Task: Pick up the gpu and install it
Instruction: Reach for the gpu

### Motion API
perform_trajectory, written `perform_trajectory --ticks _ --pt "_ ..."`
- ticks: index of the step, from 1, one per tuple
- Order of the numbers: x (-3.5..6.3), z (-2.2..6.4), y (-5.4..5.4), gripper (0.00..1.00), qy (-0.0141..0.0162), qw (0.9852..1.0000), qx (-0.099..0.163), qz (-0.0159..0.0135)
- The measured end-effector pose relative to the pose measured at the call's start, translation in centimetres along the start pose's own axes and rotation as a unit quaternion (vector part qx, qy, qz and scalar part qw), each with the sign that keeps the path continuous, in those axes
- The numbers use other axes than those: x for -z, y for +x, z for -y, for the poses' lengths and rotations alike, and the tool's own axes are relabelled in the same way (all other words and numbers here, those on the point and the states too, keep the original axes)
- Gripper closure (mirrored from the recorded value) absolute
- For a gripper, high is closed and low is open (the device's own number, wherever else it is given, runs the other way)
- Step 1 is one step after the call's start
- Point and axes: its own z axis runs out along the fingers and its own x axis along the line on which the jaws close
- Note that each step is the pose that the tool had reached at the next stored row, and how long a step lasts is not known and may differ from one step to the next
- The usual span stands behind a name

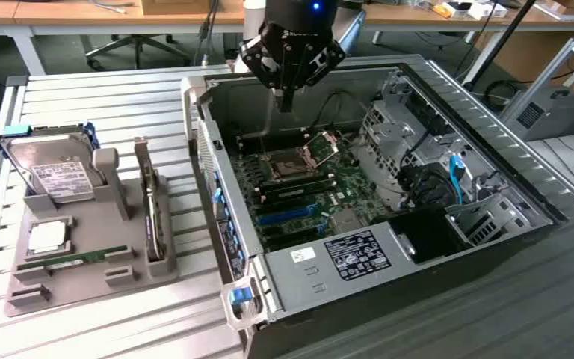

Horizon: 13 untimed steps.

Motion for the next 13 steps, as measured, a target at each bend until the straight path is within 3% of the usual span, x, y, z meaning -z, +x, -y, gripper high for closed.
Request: perform_trajectory --ticks 13 --pt "0.0 0.0 0.0 0.89 0.0 1.0 0.0 0.0"
